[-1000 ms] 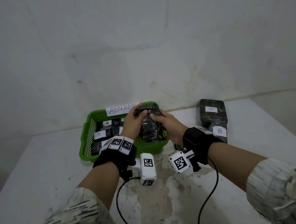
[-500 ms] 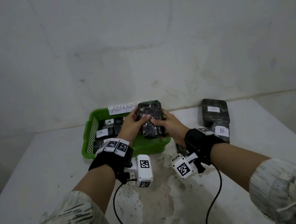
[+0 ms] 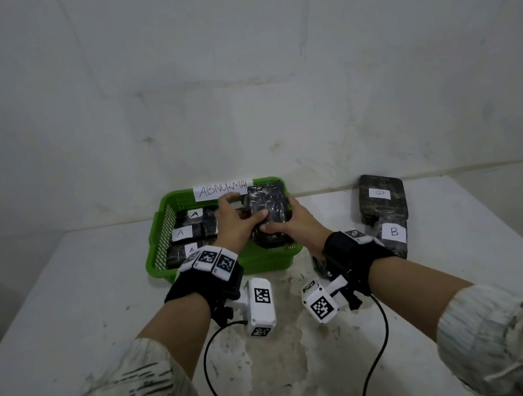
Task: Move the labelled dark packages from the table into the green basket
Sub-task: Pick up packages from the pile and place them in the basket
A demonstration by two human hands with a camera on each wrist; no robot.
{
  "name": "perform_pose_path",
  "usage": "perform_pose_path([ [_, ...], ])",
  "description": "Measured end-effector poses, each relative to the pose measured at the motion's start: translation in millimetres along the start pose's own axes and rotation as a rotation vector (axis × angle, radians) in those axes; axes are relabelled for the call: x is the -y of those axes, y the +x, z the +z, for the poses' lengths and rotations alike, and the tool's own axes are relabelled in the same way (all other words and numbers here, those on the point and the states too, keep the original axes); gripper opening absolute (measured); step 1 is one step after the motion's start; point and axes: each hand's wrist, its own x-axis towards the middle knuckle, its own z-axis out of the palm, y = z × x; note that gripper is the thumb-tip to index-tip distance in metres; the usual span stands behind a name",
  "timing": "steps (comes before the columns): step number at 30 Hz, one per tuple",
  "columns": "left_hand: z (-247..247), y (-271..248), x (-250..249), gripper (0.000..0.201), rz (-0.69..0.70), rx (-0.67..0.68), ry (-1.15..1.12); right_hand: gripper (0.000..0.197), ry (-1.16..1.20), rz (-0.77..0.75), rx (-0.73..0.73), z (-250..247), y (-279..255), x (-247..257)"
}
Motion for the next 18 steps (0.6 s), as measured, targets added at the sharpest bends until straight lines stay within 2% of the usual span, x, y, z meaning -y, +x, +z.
perform_pose_path([
  [2, -1, 3, -2, 0.038, 0.006, 0.011, 0.015, 0.072, 0.012, 0.014, 0.044, 1, -1, 0],
  [4, -2, 2, -9, 0.019, -0.069, 0.071, -0.112, 0.063, 0.024, 0.038, 0.064, 0, -3, 2],
  [7, -2, -1, -14, 0.047, -0.174, 0.127, -0.249, 0.047, -0.025, 0.014, 0.102, -4, -4, 2],
  [10, -3, 1, -11, 0.054, -0.185, 0.087, -0.241, 0.034, -0.092, 0.002, 0.130, -5, -7, 2],
  [12, -4, 2, -8, 0.050, -0.162, 0.063, -0.184, 0.025, -0.083, -0.010, 0.012, -5, -3, -2],
  [14, -4, 2, -6, 0.043, -0.135, 0.087, -0.160, 0.012, -0.098, -0.077, -0.172, -3, 4, -7],
  [16, -2, 0, -5, 0.035, -0.100, 0.127, -0.143, 0.023, -0.255, -0.145, -0.320, -1, 10, -10],
  [18, 0, -4, -7, 0.034, -0.039, 0.158, -0.099, 0.038, -0.336, -0.145, -0.340, 2, 12, -9],
])
